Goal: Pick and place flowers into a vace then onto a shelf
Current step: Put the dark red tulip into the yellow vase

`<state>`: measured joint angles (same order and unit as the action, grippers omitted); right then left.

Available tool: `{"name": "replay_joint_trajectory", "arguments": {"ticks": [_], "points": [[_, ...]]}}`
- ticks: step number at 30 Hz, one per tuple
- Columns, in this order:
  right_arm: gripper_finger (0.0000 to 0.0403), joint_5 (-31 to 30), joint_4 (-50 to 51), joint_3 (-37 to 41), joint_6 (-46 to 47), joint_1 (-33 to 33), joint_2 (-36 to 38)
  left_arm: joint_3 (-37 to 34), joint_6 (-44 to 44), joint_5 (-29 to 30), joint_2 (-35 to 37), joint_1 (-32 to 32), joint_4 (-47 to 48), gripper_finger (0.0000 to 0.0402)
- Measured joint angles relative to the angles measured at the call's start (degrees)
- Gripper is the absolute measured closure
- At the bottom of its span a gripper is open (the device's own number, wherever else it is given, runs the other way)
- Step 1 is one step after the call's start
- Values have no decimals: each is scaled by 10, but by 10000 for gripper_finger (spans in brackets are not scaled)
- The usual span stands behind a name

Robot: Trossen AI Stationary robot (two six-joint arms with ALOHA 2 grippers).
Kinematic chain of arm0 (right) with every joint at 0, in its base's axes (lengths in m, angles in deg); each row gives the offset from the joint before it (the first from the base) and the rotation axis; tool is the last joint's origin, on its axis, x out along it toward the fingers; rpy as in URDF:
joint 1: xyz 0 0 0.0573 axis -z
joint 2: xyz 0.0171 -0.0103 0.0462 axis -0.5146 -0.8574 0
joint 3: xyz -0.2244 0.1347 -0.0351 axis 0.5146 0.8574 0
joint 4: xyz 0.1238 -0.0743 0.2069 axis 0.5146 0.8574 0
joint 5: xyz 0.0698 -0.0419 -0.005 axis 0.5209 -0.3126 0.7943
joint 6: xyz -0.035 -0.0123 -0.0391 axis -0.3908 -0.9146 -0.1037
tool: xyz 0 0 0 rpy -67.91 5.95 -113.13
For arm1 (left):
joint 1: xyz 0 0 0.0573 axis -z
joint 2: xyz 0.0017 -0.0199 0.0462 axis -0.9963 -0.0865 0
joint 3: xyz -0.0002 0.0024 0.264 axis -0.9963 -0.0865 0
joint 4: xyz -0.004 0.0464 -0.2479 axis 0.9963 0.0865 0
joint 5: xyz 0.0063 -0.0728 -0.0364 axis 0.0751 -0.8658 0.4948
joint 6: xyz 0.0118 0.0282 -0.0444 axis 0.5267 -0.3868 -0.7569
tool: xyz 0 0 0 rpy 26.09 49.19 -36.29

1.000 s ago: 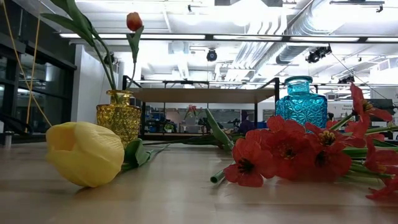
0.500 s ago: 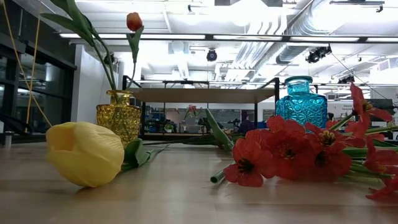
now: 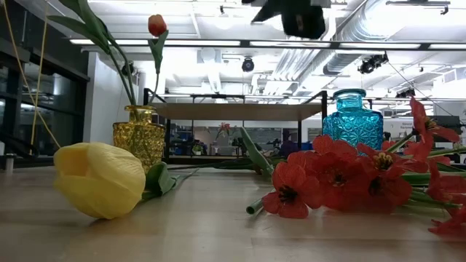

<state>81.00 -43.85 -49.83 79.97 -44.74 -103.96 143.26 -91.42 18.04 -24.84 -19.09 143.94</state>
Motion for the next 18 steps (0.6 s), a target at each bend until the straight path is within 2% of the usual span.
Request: {"name": "replay_joint_trajectory", "arguments": {"ticks": [12,18], "points": [[300,-9,4,0,-5,10,-40,0,0,-1,0,0,-2,85],[291,-14,58,0,-6,22,-57,0,9,-1,0,0,-2,85]]}}
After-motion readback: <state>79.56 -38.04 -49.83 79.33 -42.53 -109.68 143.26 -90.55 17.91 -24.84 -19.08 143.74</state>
